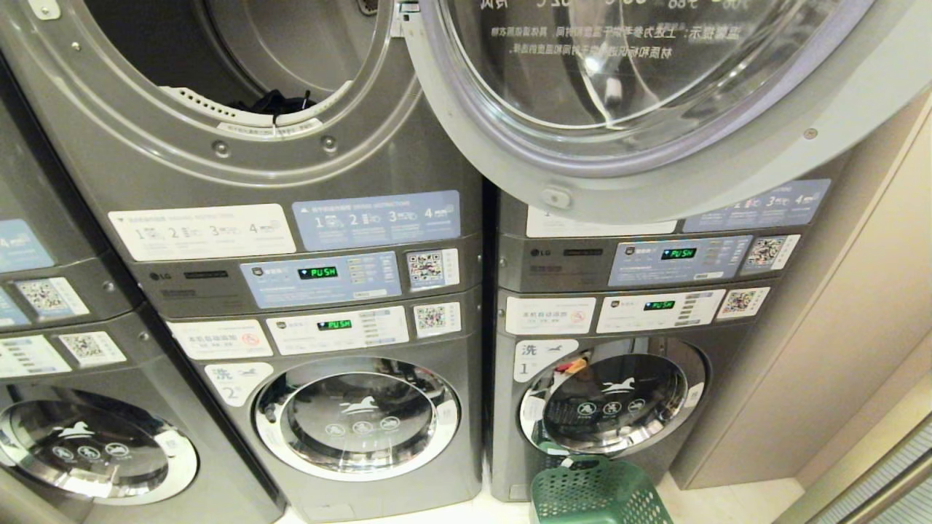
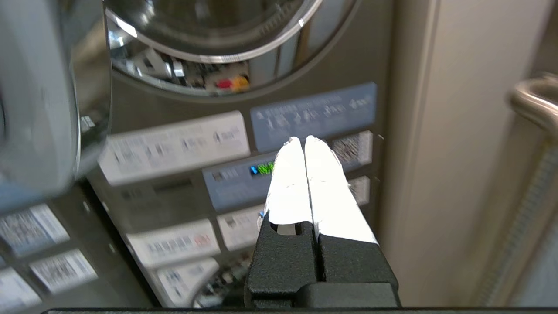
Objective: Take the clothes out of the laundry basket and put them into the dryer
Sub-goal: Close the dryer
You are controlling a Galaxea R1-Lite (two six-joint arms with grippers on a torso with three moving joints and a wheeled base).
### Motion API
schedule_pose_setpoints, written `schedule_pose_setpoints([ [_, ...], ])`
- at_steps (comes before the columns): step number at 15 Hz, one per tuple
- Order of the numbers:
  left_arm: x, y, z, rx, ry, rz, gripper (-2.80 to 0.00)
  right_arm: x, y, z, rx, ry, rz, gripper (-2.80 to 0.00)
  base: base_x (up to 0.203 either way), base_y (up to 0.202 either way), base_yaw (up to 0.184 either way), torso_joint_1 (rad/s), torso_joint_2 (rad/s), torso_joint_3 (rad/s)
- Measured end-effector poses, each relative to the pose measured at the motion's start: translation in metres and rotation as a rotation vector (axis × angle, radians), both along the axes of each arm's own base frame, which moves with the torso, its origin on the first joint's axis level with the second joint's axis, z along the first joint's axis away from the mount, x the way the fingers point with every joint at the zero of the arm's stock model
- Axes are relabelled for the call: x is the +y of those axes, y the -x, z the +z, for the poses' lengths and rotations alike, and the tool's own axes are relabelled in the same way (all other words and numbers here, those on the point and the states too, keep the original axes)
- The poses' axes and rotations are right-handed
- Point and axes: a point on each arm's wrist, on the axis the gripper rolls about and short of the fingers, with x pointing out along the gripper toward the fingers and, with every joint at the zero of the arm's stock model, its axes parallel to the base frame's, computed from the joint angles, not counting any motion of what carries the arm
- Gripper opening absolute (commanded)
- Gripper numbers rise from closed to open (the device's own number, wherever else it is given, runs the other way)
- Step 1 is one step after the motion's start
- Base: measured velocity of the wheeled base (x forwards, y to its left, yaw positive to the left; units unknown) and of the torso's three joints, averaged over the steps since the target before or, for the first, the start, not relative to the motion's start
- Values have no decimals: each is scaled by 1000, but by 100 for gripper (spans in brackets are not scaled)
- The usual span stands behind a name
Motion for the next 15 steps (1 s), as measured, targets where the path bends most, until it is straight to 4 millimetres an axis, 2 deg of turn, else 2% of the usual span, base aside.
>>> schedule_pose_setpoints([
  [3,0,0,0,0,0,0,-280,1,-38,13,-79,-20,66,-280,0,0,0,0,0,0],
  [6,0,0,0,0,0,0,-280,3,-65,18,-132,9,185,-280,0,0,0,0,0,0],
  [11,0,0,0,0,0,0,-280,3,-95,20,-150,31,230,-280,0,0,0,0,0,0],
  [15,0,0,0,0,0,0,-280,6,-111,23,-211,95,381,-280,0,0,0,0,0,0],
])
